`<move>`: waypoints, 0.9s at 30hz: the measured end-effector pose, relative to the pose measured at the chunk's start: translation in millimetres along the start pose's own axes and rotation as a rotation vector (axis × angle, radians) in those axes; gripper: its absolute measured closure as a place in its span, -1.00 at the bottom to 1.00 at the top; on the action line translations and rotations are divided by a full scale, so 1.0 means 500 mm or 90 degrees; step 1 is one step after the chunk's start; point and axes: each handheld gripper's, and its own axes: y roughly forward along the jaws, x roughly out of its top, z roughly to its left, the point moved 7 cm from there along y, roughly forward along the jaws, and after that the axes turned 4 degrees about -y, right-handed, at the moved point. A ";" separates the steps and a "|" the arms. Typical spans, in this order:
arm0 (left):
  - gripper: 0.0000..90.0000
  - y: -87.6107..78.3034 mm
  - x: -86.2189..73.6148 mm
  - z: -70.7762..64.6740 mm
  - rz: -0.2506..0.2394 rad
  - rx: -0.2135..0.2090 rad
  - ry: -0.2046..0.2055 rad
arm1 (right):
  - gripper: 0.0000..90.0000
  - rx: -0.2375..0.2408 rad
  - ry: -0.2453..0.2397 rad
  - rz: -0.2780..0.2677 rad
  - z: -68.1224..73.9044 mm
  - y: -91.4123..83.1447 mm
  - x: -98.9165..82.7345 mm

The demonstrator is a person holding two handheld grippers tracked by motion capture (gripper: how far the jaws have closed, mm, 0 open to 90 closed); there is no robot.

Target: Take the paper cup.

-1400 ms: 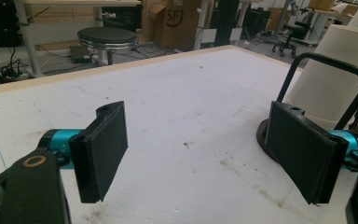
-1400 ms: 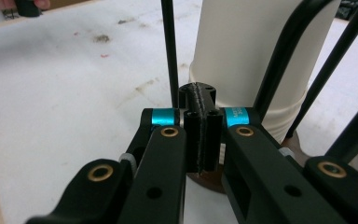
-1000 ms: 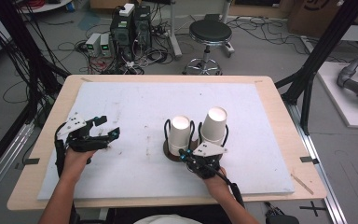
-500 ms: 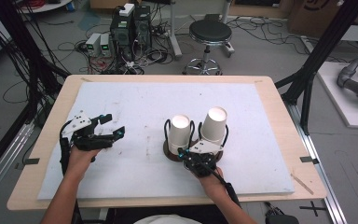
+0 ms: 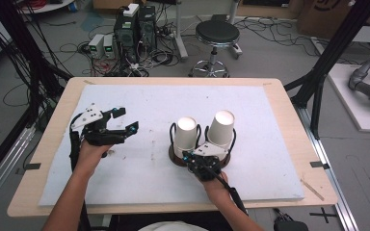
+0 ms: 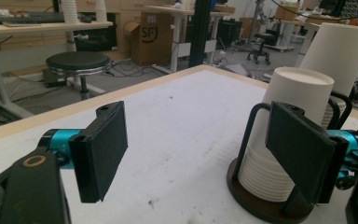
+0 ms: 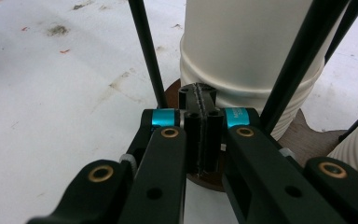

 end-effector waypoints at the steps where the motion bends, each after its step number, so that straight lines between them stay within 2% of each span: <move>1: -0.53 0.000 0.000 0.000 0.000 0.000 0.000 | 1.00 -0.001 0.001 -0.001 0.000 0.000 0.000; 4: -0.53 0.017 0.010 -0.010 -0.002 -0.008 -0.003 | 1.00 -0.001 0.002 0.000 0.000 0.000 0.000; 14: -0.55 0.078 0.032 -0.067 0.024 -0.084 0.005 | 1.00 -0.001 0.004 0.000 0.000 0.002 -0.001; 19: -0.55 0.111 0.036 -0.102 0.038 -0.122 0.011 | 1.00 0.002 0.006 0.000 -0.001 0.003 0.000; 27: -0.55 0.154 0.039 -0.143 0.048 -0.162 0.012 | 1.00 0.003 0.006 0.000 -0.001 0.004 0.000</move>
